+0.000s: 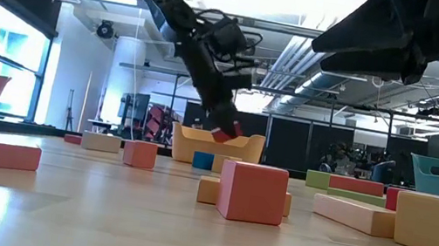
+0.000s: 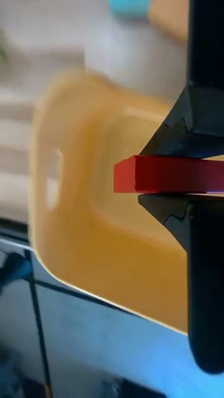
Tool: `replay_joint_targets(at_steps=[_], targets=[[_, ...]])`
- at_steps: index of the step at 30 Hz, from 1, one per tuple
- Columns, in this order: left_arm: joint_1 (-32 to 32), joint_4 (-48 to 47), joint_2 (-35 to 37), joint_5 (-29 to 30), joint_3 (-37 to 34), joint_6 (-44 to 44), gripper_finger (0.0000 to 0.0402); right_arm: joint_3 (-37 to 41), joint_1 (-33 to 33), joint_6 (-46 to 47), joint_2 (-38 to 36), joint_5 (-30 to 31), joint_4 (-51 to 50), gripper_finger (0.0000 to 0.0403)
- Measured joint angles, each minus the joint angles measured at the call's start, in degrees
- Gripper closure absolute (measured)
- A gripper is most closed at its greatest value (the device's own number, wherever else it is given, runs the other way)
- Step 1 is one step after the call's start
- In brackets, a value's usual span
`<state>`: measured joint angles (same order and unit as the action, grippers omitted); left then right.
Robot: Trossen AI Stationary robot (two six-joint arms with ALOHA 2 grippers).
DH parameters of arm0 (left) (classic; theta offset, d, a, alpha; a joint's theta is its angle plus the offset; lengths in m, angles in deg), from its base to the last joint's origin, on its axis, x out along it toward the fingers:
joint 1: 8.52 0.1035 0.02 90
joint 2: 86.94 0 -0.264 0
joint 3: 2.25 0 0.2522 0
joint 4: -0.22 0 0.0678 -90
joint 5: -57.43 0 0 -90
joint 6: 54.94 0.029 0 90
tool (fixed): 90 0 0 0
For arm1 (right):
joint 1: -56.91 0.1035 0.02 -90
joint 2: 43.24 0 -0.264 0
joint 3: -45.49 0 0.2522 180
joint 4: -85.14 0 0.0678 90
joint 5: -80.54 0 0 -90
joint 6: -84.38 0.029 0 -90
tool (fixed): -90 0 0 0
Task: Sort blocks by size
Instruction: Put the thin red rectangular block into the yellow bin, then put the light blue square block into the orange bin
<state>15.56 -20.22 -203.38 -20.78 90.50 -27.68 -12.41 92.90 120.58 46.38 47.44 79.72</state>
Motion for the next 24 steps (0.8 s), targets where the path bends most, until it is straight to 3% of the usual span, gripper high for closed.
replay_joint_targets(at_steps=[6, 16, 21, 24], targets=[[1.6, 0.0, -1.0, 1.0, 0.4, -0.3, 0.0345, 0.0, 0.0, 1.3, 0.0, -0.1, -0.4, 0.0178], [3.0, -0.1, -0.9, 2.0, 0.4, -2.3, 0.0236, 0.0, 0.0, 1.3, 0.0, -0.1, -0.4, 0.0178], [0.6, -2.4, 3.0, 9.9, 0.4, -1.0, 0.0227, 0.0, 0.0, 1.3, 0.0, -0.1, -0.4, 0.0178], [-2.1, -5.3, 7.7, 10.6, 0.3, -1.4, 0.0235, 0.0, 0.0, 1.4, 0.0, -0.1, -0.4, 0.0178]])
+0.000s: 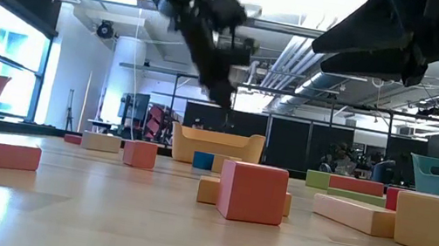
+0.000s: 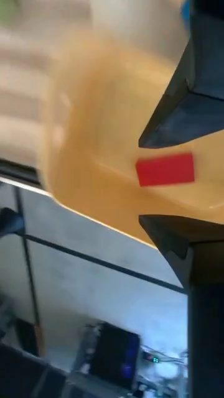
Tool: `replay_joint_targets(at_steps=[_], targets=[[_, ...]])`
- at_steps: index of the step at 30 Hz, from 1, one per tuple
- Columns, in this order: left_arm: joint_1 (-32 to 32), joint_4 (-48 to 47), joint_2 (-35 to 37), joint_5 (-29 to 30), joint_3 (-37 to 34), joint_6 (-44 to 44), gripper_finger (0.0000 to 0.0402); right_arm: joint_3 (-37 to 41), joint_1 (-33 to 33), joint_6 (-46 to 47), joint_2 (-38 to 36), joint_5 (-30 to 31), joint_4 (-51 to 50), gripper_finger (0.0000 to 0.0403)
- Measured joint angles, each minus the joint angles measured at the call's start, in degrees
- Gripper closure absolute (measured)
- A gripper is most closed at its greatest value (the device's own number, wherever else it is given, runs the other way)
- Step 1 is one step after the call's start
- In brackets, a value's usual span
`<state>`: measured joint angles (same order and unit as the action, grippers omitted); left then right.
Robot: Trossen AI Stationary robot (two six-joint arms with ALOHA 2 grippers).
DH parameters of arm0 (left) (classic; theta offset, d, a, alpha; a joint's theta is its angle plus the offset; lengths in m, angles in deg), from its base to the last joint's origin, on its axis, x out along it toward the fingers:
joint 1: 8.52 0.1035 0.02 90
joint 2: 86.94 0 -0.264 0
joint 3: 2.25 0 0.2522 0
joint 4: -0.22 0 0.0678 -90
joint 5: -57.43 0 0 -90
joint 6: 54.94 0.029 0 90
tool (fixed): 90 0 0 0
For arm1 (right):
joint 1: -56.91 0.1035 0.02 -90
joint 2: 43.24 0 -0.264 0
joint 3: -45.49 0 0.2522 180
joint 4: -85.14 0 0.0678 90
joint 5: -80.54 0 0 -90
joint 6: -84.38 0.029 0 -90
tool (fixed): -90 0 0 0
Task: Sort blocks by size
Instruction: Put the light blue square block into the orange bin
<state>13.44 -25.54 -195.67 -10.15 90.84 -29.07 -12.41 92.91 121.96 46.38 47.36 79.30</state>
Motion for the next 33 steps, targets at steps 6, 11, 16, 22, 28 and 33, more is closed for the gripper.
replay_joint_targets(at_steps=[6, 11, 16, 22, 28, 33], targets=[[-7.7, -4.7, 14.6, 0.6, -5.6, -7.9, 0.0261, 0.0, 0.7, 1.5, 0.0, 0.0, 0.0, 0.0178], [-14.7, 1.1, 28.4, 0.2, -18.8, -10.4, 0.0282, 0.0, 1.2, 1.6, 0.0, 0.2, 0.1, 0.0178], [-16.5, 14.0, 38.5, -1.8, -35.8, -15.7, 0.0295, 0.0, 1.0, 1.5, 0.0, 0.5, 0.0, 0.0178], [-13.3, 33.0, 41.0, -4.5, -49.6, -19.1, 0.0302, 0.0, -4.7, -2.9, -0.1, -2.5, -0.7, 0.0178], [-7.3, 40.5, 40.1, -7.1, -51.0, -13.5, 0.0303, 0.0, -18.9, -16.9, -2.9, -12.7, -0.9, 0.0178], [-3.8, 42.5, 41.2, -5.4, -51.0, -10.4, 0.0303, 0.0, -30.3, -27.8, -6.4, -19.1, -0.3, 0.0178]])
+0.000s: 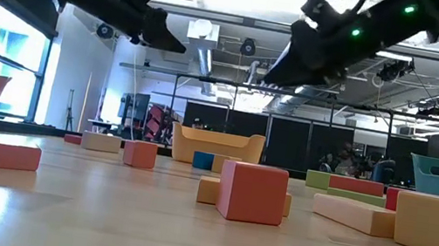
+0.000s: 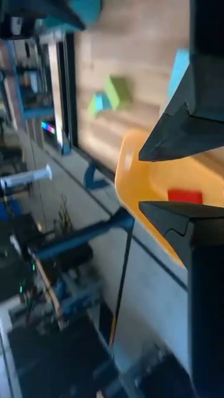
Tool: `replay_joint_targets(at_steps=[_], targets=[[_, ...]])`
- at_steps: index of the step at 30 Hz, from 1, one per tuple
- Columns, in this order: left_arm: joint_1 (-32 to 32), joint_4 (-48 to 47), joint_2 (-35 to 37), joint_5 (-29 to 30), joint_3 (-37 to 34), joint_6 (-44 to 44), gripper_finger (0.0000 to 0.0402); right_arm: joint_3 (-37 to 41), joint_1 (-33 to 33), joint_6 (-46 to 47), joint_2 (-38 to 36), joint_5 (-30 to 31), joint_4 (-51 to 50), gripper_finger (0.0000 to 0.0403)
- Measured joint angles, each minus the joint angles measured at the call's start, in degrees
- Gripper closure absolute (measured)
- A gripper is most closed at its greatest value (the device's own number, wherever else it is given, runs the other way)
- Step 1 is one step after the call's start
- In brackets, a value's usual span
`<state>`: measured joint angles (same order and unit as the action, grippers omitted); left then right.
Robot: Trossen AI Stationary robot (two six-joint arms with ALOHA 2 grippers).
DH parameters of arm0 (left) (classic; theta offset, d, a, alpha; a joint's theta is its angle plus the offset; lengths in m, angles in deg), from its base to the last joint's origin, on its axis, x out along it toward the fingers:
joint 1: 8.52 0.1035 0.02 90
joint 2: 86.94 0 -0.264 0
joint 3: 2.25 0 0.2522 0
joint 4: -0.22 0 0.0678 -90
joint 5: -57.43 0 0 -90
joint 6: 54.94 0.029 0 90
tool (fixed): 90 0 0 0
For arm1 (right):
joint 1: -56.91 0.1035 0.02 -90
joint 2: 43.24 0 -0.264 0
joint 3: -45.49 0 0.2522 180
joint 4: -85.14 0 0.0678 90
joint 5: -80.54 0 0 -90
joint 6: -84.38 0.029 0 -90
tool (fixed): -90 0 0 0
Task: Sort blocks by size
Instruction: Put the light blue square block into the orange bin
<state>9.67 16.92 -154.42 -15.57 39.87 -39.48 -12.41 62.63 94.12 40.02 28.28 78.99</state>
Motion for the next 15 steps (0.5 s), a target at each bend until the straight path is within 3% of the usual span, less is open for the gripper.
replay_joint_targets(at_steps=[9, 15], targets=[[1.7, 1.3, 0.0, 4.6, 0.0, 7.2, 0.0303, 0.0, -14.7, -16.0, -0.8, -6.3, 6.2, 0.0178], [2.9, 6.6, 0.0, 14.3, 0.0, 9.4, 0.0303, 0.0, -24.1, -17.8, -0.8, -12.4, 12.0, 0.0178]])
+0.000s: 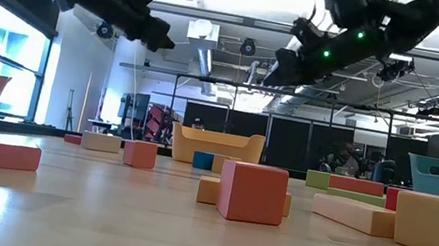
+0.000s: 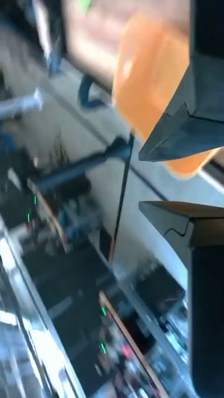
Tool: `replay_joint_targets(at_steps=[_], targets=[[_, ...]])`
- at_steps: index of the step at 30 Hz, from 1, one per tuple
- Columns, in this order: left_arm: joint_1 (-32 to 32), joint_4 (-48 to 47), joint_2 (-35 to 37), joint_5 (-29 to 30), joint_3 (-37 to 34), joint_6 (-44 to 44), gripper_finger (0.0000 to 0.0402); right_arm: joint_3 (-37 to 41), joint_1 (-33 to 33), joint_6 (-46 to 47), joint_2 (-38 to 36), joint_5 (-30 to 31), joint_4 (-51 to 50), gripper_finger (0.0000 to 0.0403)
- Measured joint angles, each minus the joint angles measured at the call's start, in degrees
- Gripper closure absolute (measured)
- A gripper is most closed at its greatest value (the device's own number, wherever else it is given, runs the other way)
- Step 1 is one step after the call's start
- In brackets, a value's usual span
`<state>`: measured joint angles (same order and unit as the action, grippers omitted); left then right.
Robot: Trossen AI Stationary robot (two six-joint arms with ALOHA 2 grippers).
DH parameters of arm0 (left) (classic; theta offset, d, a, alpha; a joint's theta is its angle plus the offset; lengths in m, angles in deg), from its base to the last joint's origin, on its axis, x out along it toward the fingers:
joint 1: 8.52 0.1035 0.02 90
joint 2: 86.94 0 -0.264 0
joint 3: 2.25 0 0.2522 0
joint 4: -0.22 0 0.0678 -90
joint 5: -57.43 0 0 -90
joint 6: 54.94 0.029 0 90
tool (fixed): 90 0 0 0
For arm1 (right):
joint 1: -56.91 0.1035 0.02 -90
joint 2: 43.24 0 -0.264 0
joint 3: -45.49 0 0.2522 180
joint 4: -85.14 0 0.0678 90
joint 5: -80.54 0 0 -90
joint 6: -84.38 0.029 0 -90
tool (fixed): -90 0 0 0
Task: Sort blocks by size
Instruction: Put the light blue square block into the orange bin
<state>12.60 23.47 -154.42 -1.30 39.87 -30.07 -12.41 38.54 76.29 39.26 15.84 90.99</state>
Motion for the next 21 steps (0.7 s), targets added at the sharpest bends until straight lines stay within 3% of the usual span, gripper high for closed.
replay_joint_targets(at_steps=[4, 12, 17, 21], targets=[[3.0, 4.9, 0.0, 1.4, 0.6, -2.1, 0.0303, 0.0, -4.6, -0.7, 0.0, -2.5, 3.7, 0.0178], [7.3, 4.7, 0.0, -0.1, 4.7, -3.6, 0.0303, 0.0, -8.4, -10.2, 1.4, -8.0, 6.5, 0.0178], [6.3, 4.9, -0.8, -6.8, 4.3, -5.9, 0.0303, 0.0, -7.4, -12.6, 4.3, -12.1, 7.4, 0.0178], [1.0, 0.4, 1.3, -6.8, 4.5, -10.8, 0.0303, 0.0, -4.0, -5.3, 3.4, -12.1, 5.9, 0.0178]])
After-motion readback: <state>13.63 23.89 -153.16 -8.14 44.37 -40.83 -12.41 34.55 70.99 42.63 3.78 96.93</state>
